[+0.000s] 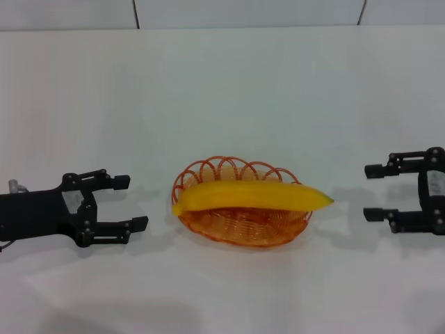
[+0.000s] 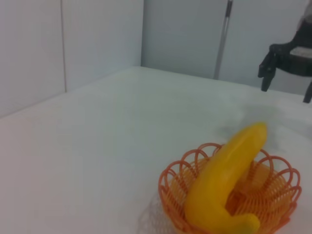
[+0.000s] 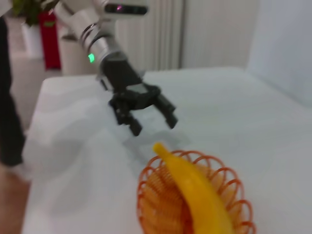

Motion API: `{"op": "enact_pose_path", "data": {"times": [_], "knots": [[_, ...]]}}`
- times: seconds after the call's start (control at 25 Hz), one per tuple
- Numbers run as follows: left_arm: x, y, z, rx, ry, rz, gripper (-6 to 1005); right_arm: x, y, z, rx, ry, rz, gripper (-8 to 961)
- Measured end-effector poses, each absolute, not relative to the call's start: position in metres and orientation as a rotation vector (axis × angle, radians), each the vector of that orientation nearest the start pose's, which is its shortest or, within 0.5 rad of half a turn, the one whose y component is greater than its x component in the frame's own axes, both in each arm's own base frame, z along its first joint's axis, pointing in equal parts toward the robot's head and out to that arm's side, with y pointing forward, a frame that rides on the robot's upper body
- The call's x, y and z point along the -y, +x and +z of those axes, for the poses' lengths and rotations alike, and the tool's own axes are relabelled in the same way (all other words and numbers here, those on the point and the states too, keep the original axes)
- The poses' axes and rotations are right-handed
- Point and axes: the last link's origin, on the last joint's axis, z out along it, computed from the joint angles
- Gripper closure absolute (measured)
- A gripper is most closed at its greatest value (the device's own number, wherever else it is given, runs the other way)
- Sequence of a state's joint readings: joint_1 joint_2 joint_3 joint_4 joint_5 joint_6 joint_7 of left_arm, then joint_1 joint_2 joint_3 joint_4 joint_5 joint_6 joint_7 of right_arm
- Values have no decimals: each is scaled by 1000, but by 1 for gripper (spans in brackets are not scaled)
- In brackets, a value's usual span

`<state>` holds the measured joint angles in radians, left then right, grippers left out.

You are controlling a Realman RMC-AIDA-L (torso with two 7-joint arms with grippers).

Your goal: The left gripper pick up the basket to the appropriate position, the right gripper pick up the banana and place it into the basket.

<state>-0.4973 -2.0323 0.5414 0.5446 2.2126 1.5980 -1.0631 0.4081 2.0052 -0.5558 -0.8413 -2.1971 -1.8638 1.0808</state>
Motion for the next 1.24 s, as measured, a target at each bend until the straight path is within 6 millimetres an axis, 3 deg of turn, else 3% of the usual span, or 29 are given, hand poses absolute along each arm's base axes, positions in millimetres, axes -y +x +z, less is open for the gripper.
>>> {"op": "enact_pose_path", "data": {"times": [0.16,0.36,0.64,1.24], "knots": [[-299,-308,0,403,-2801,-522,122,-277,316,61,-226,-2806,532,267],[-299,-308,0,404,-2800,-525,122,-282,314,60,-243,-2843,572,226],[-299,-308,0,403,-2799,-526,123,-278,332,45,-225,-2876,381,60],[-298,-306,-1,353,-2805,-532,123,-279,333,37,-206,-2855,373,65]]}}
